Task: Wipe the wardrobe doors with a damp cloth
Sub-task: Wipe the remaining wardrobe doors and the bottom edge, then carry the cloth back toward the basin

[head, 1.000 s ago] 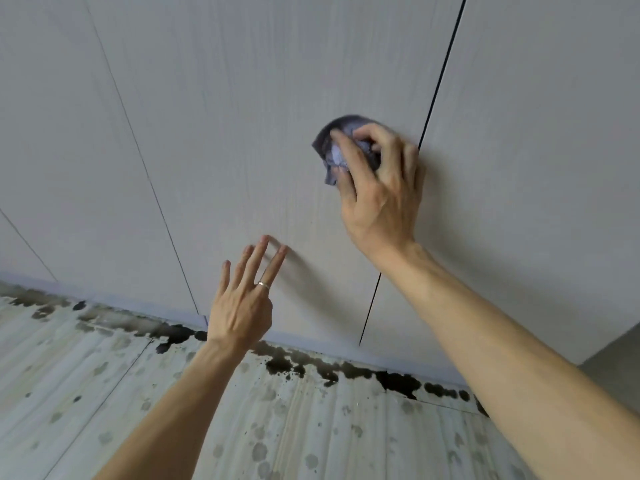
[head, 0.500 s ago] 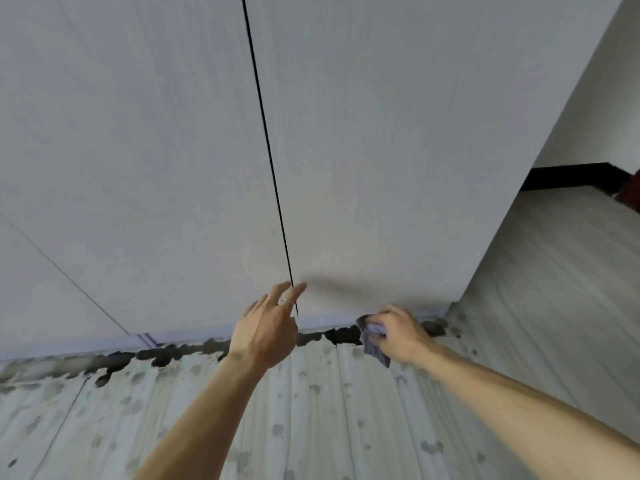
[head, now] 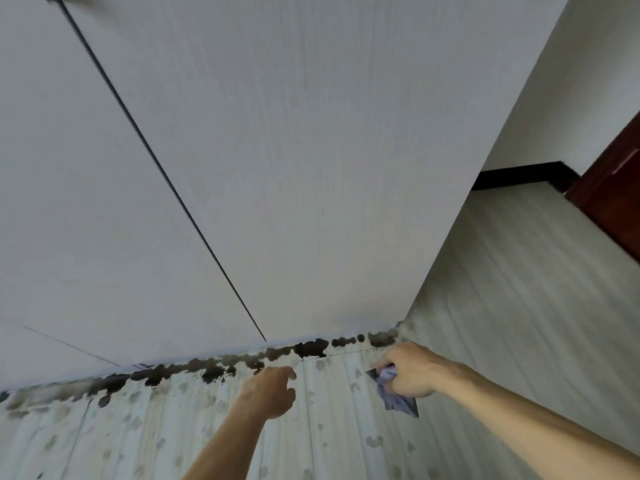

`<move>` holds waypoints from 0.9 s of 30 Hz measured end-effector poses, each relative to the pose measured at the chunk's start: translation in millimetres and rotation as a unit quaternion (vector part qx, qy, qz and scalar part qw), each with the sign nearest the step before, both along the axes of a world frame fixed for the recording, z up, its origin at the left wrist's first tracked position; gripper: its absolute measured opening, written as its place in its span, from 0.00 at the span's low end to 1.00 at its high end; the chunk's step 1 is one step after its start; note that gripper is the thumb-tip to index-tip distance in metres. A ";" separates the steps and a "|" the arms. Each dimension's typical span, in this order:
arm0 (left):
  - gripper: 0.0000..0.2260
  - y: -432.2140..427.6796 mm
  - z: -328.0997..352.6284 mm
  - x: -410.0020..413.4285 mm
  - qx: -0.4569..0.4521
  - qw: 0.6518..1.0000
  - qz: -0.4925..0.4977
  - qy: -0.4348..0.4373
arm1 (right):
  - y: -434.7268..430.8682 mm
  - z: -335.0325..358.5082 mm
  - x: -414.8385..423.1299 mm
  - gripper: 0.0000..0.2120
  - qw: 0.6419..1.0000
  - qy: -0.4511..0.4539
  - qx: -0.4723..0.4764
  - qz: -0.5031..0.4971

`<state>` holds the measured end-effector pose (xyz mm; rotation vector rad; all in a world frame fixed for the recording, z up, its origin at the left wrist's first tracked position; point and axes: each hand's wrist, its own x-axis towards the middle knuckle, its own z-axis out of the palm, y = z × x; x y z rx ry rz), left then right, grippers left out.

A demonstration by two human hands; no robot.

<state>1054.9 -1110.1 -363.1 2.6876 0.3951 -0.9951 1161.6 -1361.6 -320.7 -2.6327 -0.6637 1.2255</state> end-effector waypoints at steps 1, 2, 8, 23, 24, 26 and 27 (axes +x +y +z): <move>0.19 -0.2 29.6 3.2 -0.001 1.000 -0.002 0.000 | -2.4 42.3 3.8 0.07 1.000 -0.010 0.009 0.001; 0.19 -2.6 78.0 3.3 0.003 1.000 0.002 0.008 | -5.9 91.6 4.9 0.06 1.000 -0.022 0.020 -0.001; 0.18 -10.0 320.9 11.7 -0.014 0.999 0.026 -0.015 | 2.8 352.1 2.0 0.05 0.998 -0.047 0.031 0.022; 0.16 104.0 767.3 -56.1 0.014 0.954 0.074 -0.290 | 137.1 780.2 -58.0 0.04 0.916 -0.298 0.265 0.049; 0.16 113.4 776.7 -65.4 0.019 0.948 0.088 -0.304 | 149.8 785.4 -64.8 0.05 0.907 -0.308 0.284 0.051; 0.15 134.2 788.8 -95.9 0.026 0.937 0.116 -0.329 | 178.8 788.4 -87.7 0.09 0.883 -0.322 0.339 0.039; 0.15 146.4 791.9 -114.1 0.031 0.931 0.133 -0.340 | 196.2 787.2 -100.1 0.11 0.869 -0.324 0.374 0.029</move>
